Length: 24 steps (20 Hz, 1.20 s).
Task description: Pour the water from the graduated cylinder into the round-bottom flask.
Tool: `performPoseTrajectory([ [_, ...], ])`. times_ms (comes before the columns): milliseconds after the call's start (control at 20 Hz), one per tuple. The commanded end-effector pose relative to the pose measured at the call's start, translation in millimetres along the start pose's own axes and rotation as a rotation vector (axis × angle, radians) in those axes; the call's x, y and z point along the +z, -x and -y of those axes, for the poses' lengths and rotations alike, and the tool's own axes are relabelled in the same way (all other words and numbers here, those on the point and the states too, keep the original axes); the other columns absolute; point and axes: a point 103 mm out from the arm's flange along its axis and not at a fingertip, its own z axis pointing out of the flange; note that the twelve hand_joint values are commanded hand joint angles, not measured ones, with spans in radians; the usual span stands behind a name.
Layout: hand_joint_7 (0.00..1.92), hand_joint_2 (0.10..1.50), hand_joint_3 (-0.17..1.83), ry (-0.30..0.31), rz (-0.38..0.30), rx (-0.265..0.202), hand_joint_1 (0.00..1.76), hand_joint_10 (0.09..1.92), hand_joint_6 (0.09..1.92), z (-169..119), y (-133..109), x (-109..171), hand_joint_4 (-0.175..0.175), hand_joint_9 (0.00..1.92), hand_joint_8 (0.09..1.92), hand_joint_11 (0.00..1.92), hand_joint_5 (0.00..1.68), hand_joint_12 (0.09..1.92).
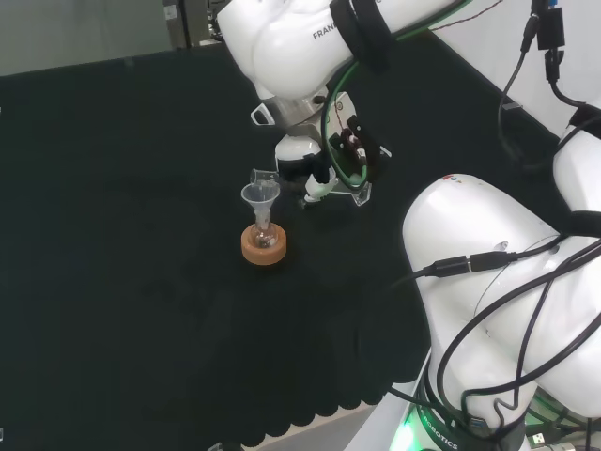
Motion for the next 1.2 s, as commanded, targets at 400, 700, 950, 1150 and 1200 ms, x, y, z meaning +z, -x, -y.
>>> performPoseTrajectory([
  [400, 1.23, 1.10, 0.08, -0.026, 0.024, 0.070, 1.15, 0.09, 1.07, 13.4, 28.5, 1.7, -0.175, 1.41, 0.35, 1.20, 0.95, 0.76],
  [700, 1.23, 1.10, 0.08, -0.037, 0.056, 0.069, 1.15, 0.09, 1.08, 13.5, 25.7, 1.1, -0.175, 1.41, 0.35, 1.20, 0.95, 0.76],
  [950, 1.23, 1.10, 0.08, -0.044, 0.076, 0.071, 1.15, 0.09, 1.08, 13.0, 25.4, 0.6, -0.175, 1.41, 0.34, 1.20, 0.95, 0.76],
  [1150, 1.23, 1.10, 0.09, -0.041, 0.102, 0.066, 1.15, 0.09, 1.08, 13.2, 25.2, 0.5, -0.175, 1.41, 0.34, 1.20, 0.95, 0.76],
  [1200, 1.23, 1.10, 0.09, -0.042, 0.112, 0.069, 1.15, 0.09, 1.08, 13.2, 25.0, 0.5, -0.175, 1.41, 0.34, 1.20, 0.95, 0.76],
])
